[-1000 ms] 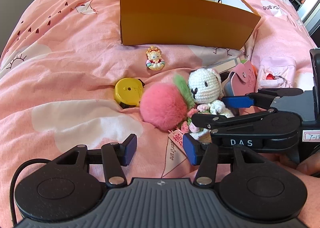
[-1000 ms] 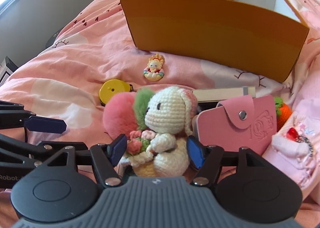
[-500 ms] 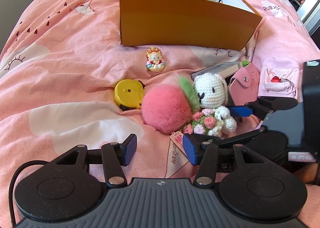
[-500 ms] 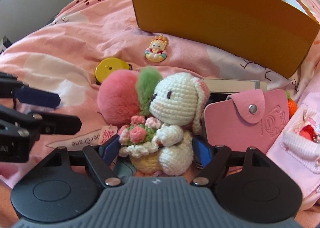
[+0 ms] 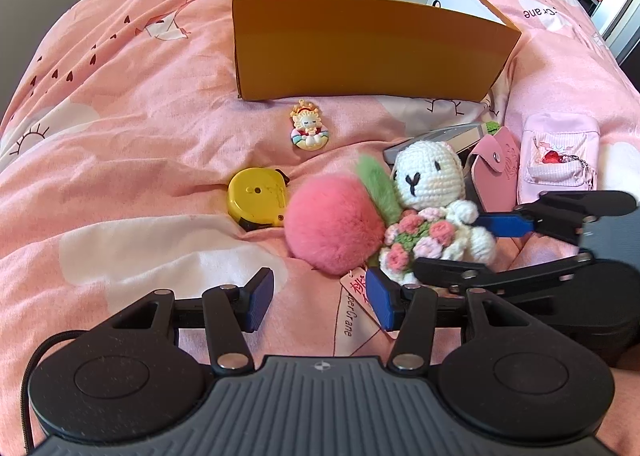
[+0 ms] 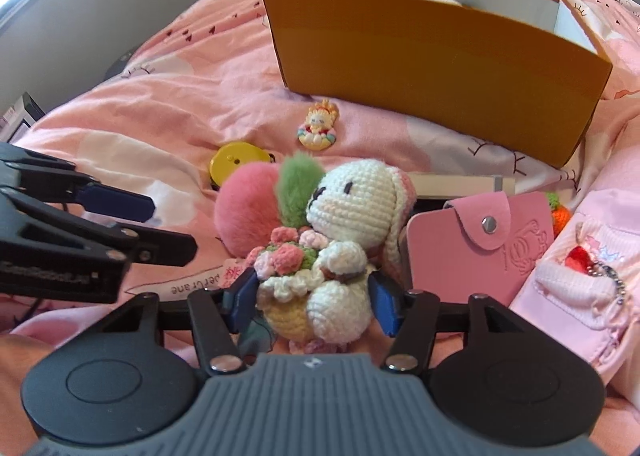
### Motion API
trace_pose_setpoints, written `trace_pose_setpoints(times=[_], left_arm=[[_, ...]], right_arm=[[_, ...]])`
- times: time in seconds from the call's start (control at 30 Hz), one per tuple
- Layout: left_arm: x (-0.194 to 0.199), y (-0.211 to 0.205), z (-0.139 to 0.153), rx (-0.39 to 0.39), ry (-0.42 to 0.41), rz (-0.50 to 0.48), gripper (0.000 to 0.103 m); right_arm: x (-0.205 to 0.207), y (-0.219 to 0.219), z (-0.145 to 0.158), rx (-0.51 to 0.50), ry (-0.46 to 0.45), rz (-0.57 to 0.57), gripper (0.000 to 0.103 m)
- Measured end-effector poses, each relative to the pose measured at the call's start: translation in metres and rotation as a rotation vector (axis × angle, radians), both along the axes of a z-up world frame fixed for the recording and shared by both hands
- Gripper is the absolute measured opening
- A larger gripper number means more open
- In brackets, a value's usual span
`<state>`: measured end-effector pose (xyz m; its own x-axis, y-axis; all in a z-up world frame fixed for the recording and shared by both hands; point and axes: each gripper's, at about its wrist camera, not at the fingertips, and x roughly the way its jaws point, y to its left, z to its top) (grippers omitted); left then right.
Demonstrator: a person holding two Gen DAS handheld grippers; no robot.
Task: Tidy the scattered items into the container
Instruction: 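Close right tool on the crocheted bunny while left tool grasps the pink pom-pom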
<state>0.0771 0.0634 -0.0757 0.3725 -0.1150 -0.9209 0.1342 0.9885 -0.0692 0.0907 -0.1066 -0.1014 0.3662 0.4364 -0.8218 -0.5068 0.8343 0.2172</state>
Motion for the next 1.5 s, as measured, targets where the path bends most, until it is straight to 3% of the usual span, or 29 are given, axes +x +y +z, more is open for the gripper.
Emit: trace_pose_setpoints(times=[0.13,0.27,0.33,0.57,0.63,0.97,1.27,1.5], left_arm=[[0.004,-0.003,-0.002,0.009,-0.01,-0.027,0.063],[0.008,-0.006,-0.003,0.02,-0.014,-0.059,0.064],[0.01,-0.007,-0.003,0.027,-0.014,-0.065,0.064],[0.007,-0.007,-0.002,0.025,-0.015,-0.072,0.064],[0.006,-0.007,-0.002,0.018,-0.014,-0.073,0.065],[-0.003,-0.012,-0.002,0.02,-0.02,-0.092,0.065],[-0.001,-0.006,-0.007,0.019,-0.003,-0.063,0.065],[0.0,-0.001,-0.004,0.011,-0.019,-0.043,0.065]], right_arm=[[-0.005,-0.005,0.016,0.029,-0.04,0.005,0.057],[-0.008,-0.009,0.03,0.039,-0.077,0.021,0.044],[-0.007,-0.01,0.034,0.04,-0.085,0.026,0.044],[-0.015,-0.018,0.027,0.015,-0.012,0.034,0.044],[-0.016,-0.024,0.025,0.016,0.013,0.024,0.045],[-0.007,-0.008,0.0,-0.036,0.085,0.055,0.075],[0.008,0.01,-0.025,-0.063,0.07,0.057,0.078],[0.005,0.008,-0.017,-0.03,0.021,0.062,0.063]])
